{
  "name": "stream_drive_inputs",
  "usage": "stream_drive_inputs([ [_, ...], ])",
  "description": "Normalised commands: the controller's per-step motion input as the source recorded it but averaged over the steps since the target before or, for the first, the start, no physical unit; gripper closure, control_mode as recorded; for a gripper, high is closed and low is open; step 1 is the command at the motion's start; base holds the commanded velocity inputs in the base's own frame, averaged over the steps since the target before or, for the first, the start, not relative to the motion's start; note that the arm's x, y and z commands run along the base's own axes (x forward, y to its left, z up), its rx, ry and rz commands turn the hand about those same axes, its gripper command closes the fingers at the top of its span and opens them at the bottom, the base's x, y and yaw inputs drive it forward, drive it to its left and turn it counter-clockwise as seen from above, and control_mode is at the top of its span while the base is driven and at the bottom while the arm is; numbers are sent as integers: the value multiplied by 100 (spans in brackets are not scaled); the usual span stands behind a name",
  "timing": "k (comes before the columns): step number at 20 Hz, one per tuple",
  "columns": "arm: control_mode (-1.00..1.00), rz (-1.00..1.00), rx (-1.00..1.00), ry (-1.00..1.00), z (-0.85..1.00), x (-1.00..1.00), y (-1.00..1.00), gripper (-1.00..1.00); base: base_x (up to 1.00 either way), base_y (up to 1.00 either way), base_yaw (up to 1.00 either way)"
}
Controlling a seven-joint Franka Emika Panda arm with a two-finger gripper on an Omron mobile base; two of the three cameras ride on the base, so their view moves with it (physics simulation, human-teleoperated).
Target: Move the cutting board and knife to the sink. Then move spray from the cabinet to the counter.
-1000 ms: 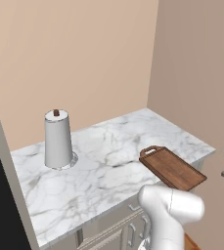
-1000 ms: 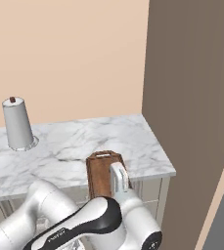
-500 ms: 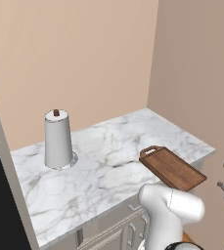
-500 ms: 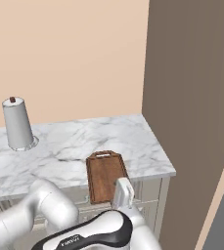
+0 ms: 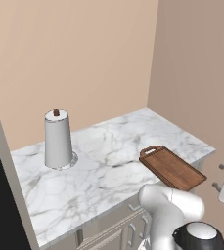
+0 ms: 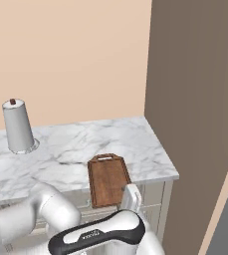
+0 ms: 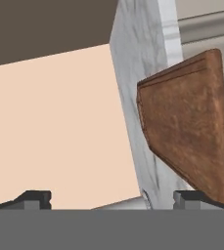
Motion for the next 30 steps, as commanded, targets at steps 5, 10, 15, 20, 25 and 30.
stream_drive_inputs([
  [5, -100, 0, 1, 3, -27, 25, -25, -100, 0, 0, 0],
  [10, -100, 0, 1, 2, -34, 8, -29, -100, 0, 0, 0],
  [15, -100, 0, 0, 2, -41, 12, -23, -100, 0, 0, 0],
  [20, -100, 0, 0, 0, -36, 16, -4, -100, 0, 0, 0],
  [25, -100, 0, 0, 0, -35, 12, -1, -100, 0, 0, 0],
  [30, -100, 0, 0, 0, -35, 18, 0, -100, 0, 0, 0],
])
